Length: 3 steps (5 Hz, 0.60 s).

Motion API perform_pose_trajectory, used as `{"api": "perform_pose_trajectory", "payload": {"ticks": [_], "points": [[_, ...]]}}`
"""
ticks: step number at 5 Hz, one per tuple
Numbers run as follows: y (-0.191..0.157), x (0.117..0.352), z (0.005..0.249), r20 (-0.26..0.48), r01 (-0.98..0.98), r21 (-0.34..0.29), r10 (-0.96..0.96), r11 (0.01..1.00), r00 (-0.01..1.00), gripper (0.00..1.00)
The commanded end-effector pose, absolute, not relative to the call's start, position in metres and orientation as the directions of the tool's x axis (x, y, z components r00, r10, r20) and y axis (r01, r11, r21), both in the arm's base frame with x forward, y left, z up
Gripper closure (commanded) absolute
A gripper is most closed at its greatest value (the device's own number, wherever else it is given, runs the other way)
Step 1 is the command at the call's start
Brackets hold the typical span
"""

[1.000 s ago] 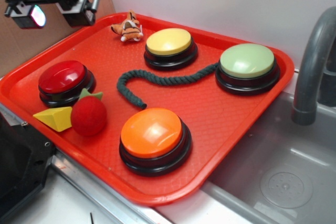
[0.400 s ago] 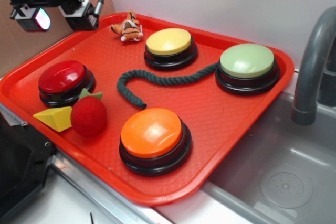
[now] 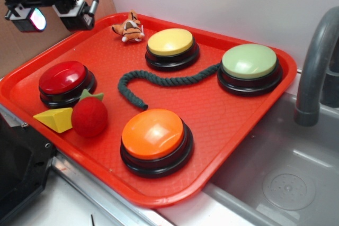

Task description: Push the red button.

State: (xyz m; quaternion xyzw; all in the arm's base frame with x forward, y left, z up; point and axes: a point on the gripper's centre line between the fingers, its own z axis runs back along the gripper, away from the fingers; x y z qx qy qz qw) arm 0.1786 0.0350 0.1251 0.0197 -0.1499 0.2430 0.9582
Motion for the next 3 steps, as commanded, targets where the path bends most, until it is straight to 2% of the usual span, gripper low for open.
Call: {"api": "perform_pose_trajectory", "payload": {"ticks": [1, 2, 3], "points": [[0.0471, 0.1688, 0.1239, 0.306, -0.497, -0.039, 0.484, 0.867, 0.82, 0.0], [0.0486, 0.1692, 0.1207, 0.299, -0.506, -0.035, 0.492, 0.862, 0.817, 0.0], [0.0501, 0.1687, 0.1178, 0.315, -0.509, -0.067, 0.502, 0.858, 0.806, 0.0]]}}
